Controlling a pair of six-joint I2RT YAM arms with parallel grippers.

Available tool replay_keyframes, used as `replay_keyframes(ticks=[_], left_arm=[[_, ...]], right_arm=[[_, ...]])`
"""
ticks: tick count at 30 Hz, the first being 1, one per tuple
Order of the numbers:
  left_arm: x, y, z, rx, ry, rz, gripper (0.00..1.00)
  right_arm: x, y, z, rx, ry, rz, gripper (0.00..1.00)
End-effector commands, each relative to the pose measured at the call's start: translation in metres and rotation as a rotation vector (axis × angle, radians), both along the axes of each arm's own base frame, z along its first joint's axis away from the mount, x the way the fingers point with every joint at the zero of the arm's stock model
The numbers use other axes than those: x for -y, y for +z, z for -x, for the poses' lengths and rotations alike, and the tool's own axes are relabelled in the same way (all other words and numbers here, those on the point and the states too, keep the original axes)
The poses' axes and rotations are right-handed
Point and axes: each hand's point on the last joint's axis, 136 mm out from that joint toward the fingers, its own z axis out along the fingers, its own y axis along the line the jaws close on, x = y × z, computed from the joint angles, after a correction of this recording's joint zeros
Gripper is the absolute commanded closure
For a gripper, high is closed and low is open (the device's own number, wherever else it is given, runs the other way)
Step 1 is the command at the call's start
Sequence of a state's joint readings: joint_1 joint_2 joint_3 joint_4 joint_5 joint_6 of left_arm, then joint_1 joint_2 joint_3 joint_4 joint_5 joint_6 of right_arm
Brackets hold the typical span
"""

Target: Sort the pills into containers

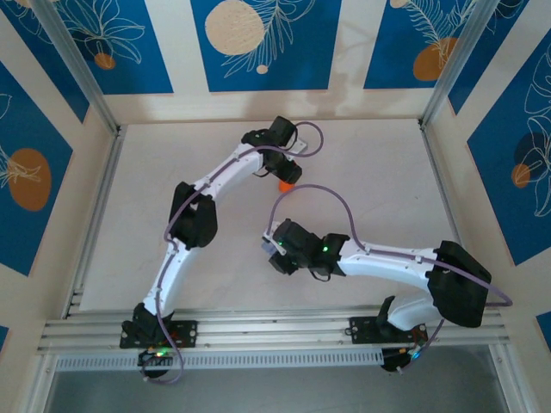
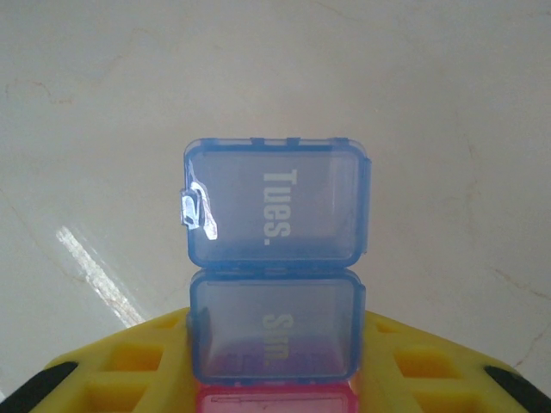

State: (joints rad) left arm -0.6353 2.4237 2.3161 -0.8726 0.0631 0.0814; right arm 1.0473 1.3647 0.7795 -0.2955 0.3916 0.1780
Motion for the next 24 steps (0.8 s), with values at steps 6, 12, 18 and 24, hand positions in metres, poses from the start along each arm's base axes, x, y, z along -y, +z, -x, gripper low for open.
replay_keyframes(ticks=[6, 12, 18, 24], left_arm=[[0.002, 0.009, -0.003, 0.017, 0.014, 0.001, 0.36], [0.002, 0.017, -0.004, 0.027, 0.027, 0.011, 0.31], [-0.010, 0.061, -0.008, 0.084, 0.103, 0.051, 0.22], [-0.047, 0.116, -0.009, 0.128, 0.243, 0.138, 0.15]], right_arm=[[0.004, 0.004, 0.003, 0.013, -0.020, -0.019, 0.67], [0.007, 0.003, 0.000, 0.026, -0.023, 0.001, 0.67], [0.002, 0.005, -0.006, 0.060, 0.011, 0.036, 0.67], [-0.028, 0.006, -0.023, 0.108, 0.129, 0.073, 0.67]])
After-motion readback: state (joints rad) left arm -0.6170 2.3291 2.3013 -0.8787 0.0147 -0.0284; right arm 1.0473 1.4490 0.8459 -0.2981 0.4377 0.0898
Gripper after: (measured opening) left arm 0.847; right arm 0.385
